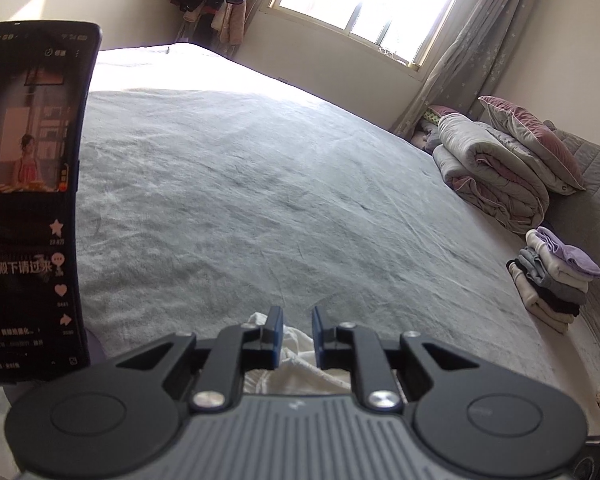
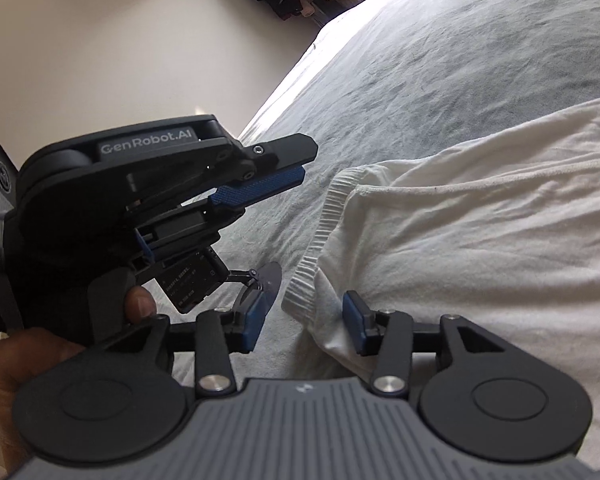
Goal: Fold clothes
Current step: 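Release the shirt with both grippers and lay the fold flat, then smooth the folded white T-shirt flat with both open grippers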
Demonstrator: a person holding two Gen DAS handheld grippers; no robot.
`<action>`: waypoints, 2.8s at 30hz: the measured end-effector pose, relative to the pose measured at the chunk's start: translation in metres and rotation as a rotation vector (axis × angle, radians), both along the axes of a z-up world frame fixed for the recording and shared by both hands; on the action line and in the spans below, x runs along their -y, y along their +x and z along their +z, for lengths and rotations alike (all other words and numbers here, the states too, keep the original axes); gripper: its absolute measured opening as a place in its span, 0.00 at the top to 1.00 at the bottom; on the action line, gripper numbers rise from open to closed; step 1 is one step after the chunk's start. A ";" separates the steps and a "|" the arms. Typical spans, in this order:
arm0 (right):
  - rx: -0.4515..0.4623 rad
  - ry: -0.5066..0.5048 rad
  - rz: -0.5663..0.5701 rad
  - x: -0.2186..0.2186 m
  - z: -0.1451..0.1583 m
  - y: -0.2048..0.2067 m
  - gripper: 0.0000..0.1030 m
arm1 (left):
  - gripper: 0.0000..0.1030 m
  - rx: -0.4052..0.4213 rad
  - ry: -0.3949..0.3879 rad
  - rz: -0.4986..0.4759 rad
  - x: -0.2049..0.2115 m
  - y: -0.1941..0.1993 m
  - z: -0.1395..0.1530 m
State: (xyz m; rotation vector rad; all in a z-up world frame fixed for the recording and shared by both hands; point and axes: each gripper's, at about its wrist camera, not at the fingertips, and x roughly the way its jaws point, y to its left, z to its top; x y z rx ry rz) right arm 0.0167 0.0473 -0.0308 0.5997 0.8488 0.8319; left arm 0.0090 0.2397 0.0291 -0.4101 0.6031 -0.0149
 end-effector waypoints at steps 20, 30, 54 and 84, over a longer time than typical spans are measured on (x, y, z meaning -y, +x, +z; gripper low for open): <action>0.132 -0.073 -0.073 0.115 0.027 -0.031 0.51 | 0.71 0.015 0.073 -0.186 0.052 0.004 -0.021; 0.448 -0.547 -0.259 0.173 0.020 -0.067 0.51 | 0.59 0.019 0.296 -0.247 0.073 -0.026 -0.036; 0.429 -0.563 -0.168 0.195 0.022 -0.015 0.65 | 0.58 0.081 0.413 -0.302 0.083 -0.068 -0.040; 0.356 -0.583 -0.038 0.065 0.020 0.045 0.65 | 0.57 0.209 0.368 -0.569 0.113 -0.102 -0.073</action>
